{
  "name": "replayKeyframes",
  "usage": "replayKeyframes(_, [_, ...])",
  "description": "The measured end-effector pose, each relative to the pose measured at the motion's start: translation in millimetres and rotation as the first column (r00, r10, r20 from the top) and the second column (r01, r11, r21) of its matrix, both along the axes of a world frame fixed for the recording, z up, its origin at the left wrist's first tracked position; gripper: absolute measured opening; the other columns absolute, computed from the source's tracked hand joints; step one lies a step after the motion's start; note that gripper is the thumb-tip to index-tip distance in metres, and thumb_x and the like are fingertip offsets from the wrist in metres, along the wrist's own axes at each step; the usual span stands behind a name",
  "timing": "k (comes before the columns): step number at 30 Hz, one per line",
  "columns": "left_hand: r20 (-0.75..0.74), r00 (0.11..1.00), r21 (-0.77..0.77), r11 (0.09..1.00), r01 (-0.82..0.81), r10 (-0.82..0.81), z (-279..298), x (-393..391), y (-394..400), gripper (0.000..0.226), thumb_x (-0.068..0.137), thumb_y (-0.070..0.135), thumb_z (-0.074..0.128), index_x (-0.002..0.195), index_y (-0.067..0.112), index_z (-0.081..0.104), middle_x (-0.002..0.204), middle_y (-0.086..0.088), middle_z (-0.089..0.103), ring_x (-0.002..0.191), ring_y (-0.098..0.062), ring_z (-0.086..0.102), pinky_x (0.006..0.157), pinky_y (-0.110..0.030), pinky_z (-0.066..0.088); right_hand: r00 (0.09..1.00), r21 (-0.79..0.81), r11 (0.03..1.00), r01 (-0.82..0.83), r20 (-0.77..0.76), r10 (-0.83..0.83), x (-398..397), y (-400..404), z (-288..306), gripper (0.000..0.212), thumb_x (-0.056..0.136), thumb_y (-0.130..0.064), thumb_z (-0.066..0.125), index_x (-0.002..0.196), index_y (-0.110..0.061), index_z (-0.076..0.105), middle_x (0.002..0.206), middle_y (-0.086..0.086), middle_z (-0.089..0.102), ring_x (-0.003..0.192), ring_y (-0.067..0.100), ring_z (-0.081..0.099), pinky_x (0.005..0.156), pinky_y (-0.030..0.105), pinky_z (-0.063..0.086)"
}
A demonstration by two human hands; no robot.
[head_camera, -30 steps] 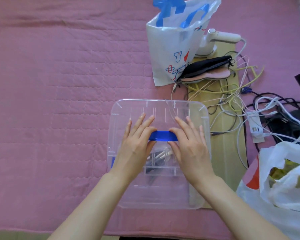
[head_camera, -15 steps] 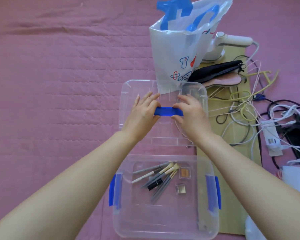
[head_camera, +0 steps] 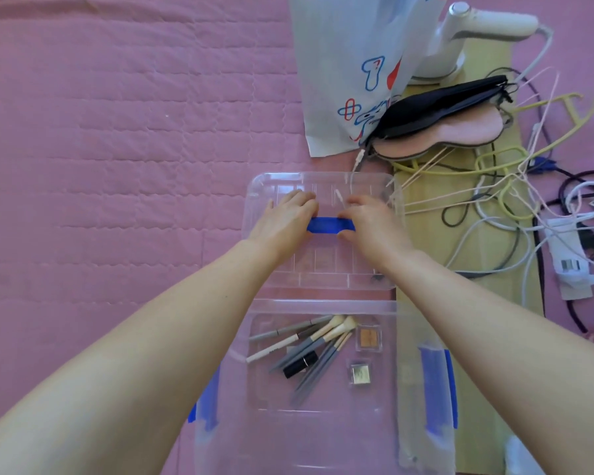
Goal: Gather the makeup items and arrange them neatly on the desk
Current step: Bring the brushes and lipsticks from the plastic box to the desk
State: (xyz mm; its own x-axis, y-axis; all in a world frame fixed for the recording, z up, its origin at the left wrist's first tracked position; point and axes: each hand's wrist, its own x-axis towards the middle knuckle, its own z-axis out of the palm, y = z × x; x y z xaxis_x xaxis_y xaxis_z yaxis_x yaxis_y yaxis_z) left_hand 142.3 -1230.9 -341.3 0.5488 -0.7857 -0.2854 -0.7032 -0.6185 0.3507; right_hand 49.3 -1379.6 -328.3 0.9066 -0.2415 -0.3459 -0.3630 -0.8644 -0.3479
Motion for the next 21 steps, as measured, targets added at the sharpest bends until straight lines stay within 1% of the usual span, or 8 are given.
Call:
replayKeyframes(2, [-0.006,1.000,0.033,0.999,0.015,-0.015,-7,-1,2,0.023,0.087,0.001,0.054,0.109,0.008,0.053,0.143,-0.006,0.040,0.129,-0.028,0.038,0.097,-0.053,0.038,1.000,-0.018,1.000,-0.025,-0.013,0.025,-3,0,-6,0.032,0.087,-0.015,0.061,0.118,-0.011,0.066,0.137,0.012,0.048,0.126,0.030,0.042,0.101,0.041,0.039])
replayKeyframes(5, [0.012,0.999,0.052,0.998,0.036,-0.037,-13,-4,5,0.026,0.087,0.002,0.054,0.112,0.009,0.053,0.148,-0.006,0.036,0.132,-0.028,0.036,0.101,-0.051,0.035,0.998,-0.022,0.998,-0.054,-0.032,0.054,-7,-1,-13,0.032,0.089,-0.010,0.057,0.119,-0.009,0.064,0.141,0.013,0.045,0.129,0.031,0.039,0.104,0.039,0.036])
replayKeyframes(7, [0.030,0.999,0.033,0.999,0.039,-0.040,-15,-3,5,0.027,0.088,0.002,0.055,0.114,0.008,0.055,0.149,-0.007,0.036,0.133,-0.028,0.036,0.102,-0.045,0.035,0.998,-0.027,0.998,-0.058,-0.034,0.057,-9,-1,-15,0.032,0.088,-0.009,0.056,0.119,-0.006,0.063,0.140,0.013,0.046,0.129,0.031,0.039,0.104,0.040,0.036])
replayKeyframes(9, [0.040,0.998,0.028,0.998,0.056,-0.057,-14,-2,6,0.032,0.090,0.003,0.054,0.121,0.008,0.054,0.151,-0.006,0.034,0.135,-0.026,0.034,0.101,-0.039,0.035,0.998,-0.025,0.999,-0.043,-0.038,0.042,-8,-1,-14,0.033,0.087,-0.009,0.057,0.120,-0.004,0.060,0.136,0.013,0.049,0.125,0.031,0.043,0.101,0.041,0.038])
replayKeyframes(12, [0.034,0.997,0.083,0.994,0.071,-0.074,-10,-2,9,0.044,0.093,0.007,0.049,0.137,0.011,0.046,0.156,-0.005,0.025,0.141,-0.023,0.027,0.109,-0.038,0.029,0.998,-0.004,1.000,-0.013,-0.058,0.013,-7,1,-6,0.039,0.089,-0.013,0.058,0.126,-0.005,0.051,0.128,0.013,0.053,0.118,0.031,0.046,0.096,0.042,0.041])
replayKeyframes(15, [0.045,0.998,0.156,0.987,0.034,-0.042,-1,-5,11,0.052,0.095,0.010,0.044,0.146,0.014,0.032,0.159,-0.005,0.018,0.143,-0.024,0.023,0.113,-0.038,0.022,0.997,-0.008,1.000,-0.005,-0.074,0.005,-8,4,1,0.039,0.093,-0.020,0.053,0.129,-0.006,0.048,0.130,0.014,0.051,0.119,0.032,0.045,0.097,0.042,0.041])
replayKeyframes(18, [0.072,0.997,0.165,0.986,0.001,-0.013,14,-6,17,0.056,0.097,0.012,0.041,0.150,0.014,0.022,0.159,-0.004,0.020,0.144,-0.024,0.021,0.116,-0.039,0.019,0.996,-0.006,0.998,0.060,-0.073,-0.060,-11,9,14,0.047,0.095,-0.029,0.049,0.136,-0.007,0.041,0.131,0.016,0.050,0.121,0.033,0.045,0.098,0.041,0.039])
replayKeyframes(21, [0.101,0.995,0.123,0.992,-0.018,0.006,31,-6,22,0.056,0.095,0.013,0.042,0.149,0.012,0.025,0.155,-0.005,0.028,0.143,-0.024,0.023,0.116,-0.040,0.019,0.991,-0.011,0.993,0.122,-0.060,-0.122,-11,14,31,0.049,0.096,-0.032,0.049,0.136,-0.006,0.039,0.126,0.018,0.052,0.118,0.035,0.047,0.096,0.042,0.038])
